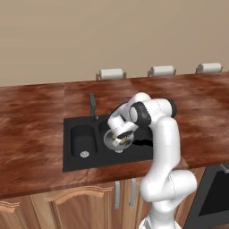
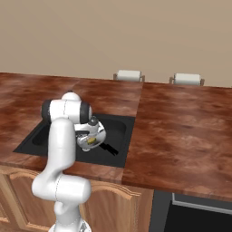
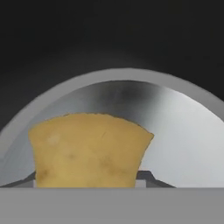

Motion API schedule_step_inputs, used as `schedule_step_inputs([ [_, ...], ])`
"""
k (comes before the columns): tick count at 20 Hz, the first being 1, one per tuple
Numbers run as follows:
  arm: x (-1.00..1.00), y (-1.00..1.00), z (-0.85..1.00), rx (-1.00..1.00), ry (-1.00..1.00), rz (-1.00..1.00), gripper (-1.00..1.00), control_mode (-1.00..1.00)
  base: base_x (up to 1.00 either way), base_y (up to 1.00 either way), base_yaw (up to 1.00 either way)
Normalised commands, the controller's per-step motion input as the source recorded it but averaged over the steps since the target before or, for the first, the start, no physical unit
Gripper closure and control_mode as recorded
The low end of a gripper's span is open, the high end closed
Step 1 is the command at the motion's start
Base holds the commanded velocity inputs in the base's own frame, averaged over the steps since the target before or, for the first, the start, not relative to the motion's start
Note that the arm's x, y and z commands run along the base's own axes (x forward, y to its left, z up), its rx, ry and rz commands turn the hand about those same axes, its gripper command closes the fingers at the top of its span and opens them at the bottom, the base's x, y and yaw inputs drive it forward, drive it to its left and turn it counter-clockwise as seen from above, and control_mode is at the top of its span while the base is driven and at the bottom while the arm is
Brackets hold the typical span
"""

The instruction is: Pick the pan and sponge and place them into the sink. Then turn on the water.

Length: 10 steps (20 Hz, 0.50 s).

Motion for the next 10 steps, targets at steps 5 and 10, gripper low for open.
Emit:
schedule_step_inputs([
  [5,0.02,0.02,-0.41,-0.03,0.0,0.0,-1.0,-1.0,0.0,0.0,0.0],
  [10,0.02,0.02,-0.25,-0.02,-0.01,0.0,-1.0,-1.0,0.0,0.0,0.0],
])
